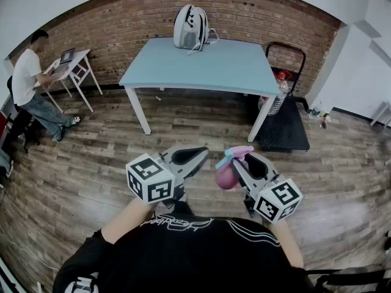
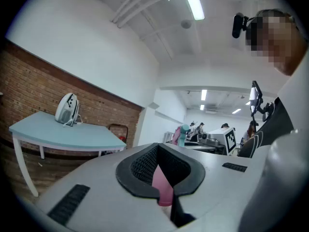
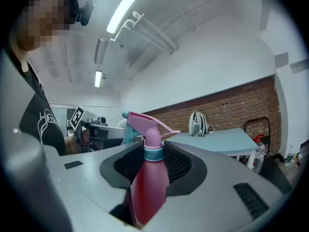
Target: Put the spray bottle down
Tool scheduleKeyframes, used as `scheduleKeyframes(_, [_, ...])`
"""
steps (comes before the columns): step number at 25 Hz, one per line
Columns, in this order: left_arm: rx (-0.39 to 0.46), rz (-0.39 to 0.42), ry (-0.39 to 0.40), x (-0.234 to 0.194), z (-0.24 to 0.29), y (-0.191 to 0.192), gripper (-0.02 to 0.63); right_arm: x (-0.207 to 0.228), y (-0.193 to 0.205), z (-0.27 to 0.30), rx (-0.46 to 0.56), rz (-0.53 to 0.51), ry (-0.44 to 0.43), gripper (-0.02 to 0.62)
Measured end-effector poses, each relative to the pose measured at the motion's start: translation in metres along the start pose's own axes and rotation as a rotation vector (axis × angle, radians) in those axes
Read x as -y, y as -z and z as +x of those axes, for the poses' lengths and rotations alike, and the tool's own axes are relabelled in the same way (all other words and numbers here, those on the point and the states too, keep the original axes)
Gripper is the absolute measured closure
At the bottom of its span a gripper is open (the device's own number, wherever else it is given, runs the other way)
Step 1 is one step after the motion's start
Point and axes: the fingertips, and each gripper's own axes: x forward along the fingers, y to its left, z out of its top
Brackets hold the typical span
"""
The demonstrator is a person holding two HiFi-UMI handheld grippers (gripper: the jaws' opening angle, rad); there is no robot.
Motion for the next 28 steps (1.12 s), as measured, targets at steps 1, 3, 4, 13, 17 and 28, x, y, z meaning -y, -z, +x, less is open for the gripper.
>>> scheduleKeyframes(1, [-0.002,-0.001,0.003,0.002,0.0,0.002,0.598,0.0,0.001,-0.001,-0.002,0.001,0.003,0.465])
scheduleKeyframes(3, [-0.003,-0.005,0.008,0.004,-0.001,0.005,0.598,0.0,0.002,-0.002,-0.005,0.003,0.008,0.465])
scheduleKeyframes(4, [-0.003,-0.008,0.01,0.005,-0.001,0.006,0.598,0.0,0.003,-0.003,-0.006,0.004,0.01,0.465])
scheduleKeyframes(13, [-0.013,-0.024,0.008,0.002,0.008,0.018,0.598,0.009,0.02,-0.002,-0.036,0.02,0.019,0.465])
scheduleKeyframes(17, [-0.025,-0.016,0.007,-0.001,0.009,0.022,0.598,0.01,0.022,0.001,-0.031,0.024,0.012,0.465])
scheduleKeyframes(28, [-0.077,-0.082,-0.007,-0.052,0.044,0.039,0.598,0.065,0.039,0.033,-0.067,0.09,0.033,0.465])
